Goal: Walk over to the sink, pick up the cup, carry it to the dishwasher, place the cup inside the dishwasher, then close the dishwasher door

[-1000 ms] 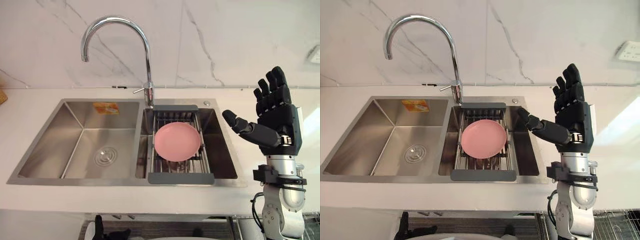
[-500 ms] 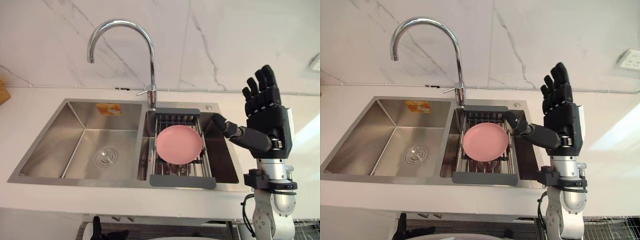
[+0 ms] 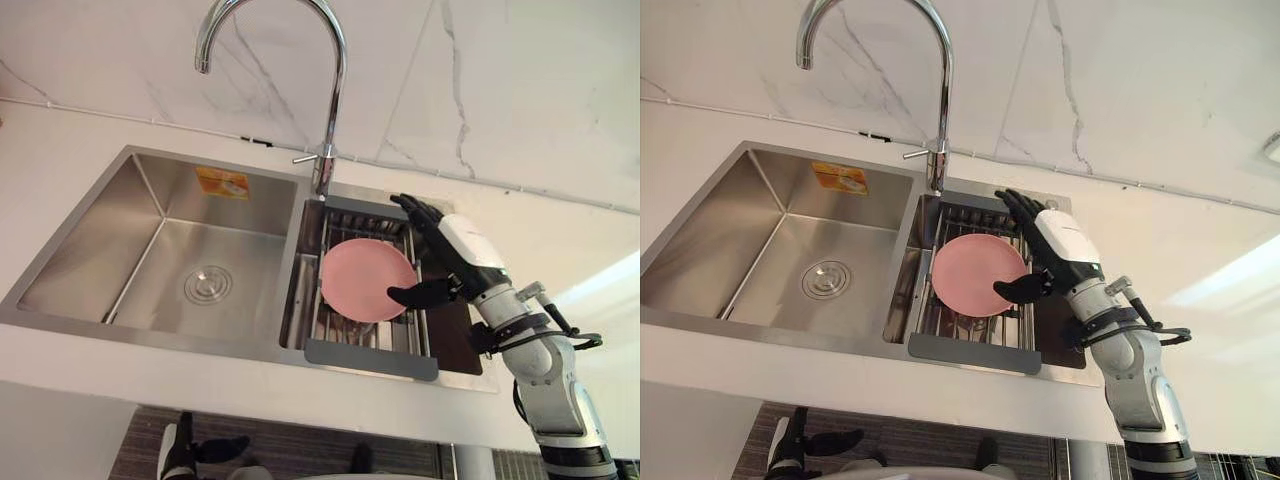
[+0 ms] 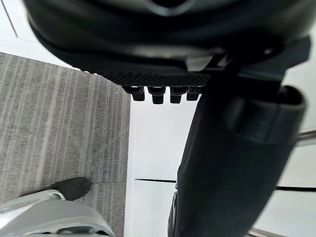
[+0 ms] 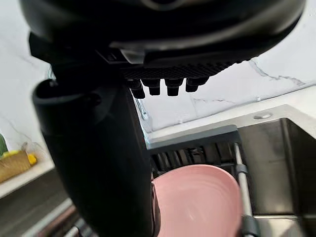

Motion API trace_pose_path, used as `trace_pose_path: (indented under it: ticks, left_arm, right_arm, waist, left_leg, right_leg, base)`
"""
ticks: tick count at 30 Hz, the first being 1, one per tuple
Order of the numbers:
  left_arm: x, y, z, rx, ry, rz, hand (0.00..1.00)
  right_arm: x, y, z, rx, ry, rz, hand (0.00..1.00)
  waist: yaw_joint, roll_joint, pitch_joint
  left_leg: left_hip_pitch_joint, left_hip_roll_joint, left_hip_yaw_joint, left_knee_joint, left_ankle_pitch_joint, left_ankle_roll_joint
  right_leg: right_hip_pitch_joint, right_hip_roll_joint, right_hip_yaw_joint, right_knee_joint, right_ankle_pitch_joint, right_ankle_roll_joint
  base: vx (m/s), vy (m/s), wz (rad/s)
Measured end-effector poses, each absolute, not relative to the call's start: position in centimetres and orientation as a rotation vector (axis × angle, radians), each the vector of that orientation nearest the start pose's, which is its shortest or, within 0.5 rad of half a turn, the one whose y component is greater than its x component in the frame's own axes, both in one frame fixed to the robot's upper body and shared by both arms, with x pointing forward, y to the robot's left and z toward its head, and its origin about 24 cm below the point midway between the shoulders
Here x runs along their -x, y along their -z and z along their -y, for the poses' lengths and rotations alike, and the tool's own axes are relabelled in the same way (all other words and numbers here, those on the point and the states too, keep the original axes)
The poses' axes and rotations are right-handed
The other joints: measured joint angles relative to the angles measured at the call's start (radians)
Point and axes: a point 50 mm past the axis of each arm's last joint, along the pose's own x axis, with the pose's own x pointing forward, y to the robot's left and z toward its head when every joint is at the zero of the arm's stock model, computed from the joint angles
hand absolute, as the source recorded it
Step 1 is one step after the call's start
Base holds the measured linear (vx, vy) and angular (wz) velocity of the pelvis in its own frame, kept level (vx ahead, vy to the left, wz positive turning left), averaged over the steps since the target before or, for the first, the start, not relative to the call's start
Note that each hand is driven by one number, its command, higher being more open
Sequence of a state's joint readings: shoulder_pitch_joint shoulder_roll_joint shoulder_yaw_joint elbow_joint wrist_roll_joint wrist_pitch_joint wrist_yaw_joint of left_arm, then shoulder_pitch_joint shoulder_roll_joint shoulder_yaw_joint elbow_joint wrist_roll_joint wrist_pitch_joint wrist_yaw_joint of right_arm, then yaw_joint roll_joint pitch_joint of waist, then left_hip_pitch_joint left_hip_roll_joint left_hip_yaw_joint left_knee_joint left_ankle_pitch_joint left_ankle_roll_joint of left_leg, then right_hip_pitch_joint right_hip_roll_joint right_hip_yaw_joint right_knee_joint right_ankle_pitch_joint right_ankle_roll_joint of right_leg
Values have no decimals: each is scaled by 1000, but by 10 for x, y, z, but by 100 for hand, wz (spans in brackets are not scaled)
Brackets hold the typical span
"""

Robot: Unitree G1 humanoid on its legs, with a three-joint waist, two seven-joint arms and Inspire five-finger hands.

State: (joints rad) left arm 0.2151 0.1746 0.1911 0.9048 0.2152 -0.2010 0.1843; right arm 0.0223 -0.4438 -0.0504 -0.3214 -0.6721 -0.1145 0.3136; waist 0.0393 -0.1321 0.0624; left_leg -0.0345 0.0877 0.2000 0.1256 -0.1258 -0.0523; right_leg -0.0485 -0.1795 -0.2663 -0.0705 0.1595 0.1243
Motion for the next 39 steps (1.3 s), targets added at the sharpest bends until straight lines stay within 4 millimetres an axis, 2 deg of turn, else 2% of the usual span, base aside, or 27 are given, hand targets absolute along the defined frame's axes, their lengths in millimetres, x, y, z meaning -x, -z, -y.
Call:
trace_pose_path:
  ticks: [5,10,18,26,39]
  left_arm:
    - [-84,137,-254,-361,-316,-926,100]
    - [-89,134,-254,-361,-315,-920,100]
    - [-98,130,-255,-345,-319,-888,100]
    - [-99,130,-255,-345,-319,-885,100]
    - [-100,129,-254,-345,-318,-868,100]
  right_arm:
    - [-244,-115,189,1316,-328,172,100]
    - [-248,-108,188,1375,-368,130,100]
    - [-250,-111,185,1408,-372,141,100]
    - [-249,-106,178,1471,-423,155,100]
    - [-248,-104,177,1535,-404,181,100]
  waist:
    - [-2,10,11]
    - [0,22,19]
    - [0,28,23]
    - [0,31,26]
    - [-1,35,28]
  left_leg:
    - [-9,11,-1,0,-2,-3]
    - [-16,16,-9,1,0,-6]
    - [-19,15,-8,9,0,-6]
    - [-21,18,-6,12,-1,-8]
    - [-27,16,-13,16,0,-7]
  right_leg:
    - [-4,9,16,0,0,0]
    - [-9,15,18,-1,0,0]
    - [-11,14,25,-1,0,0]
    - [-11,15,43,-1,0,0]
    - [-13,14,38,-2,0,0]
  base:
    - [-48,-33,-1]
    - [-12,-20,3]
    - [0,0,0]
    - [-39,-18,-1]
    - [-17,-9,1]
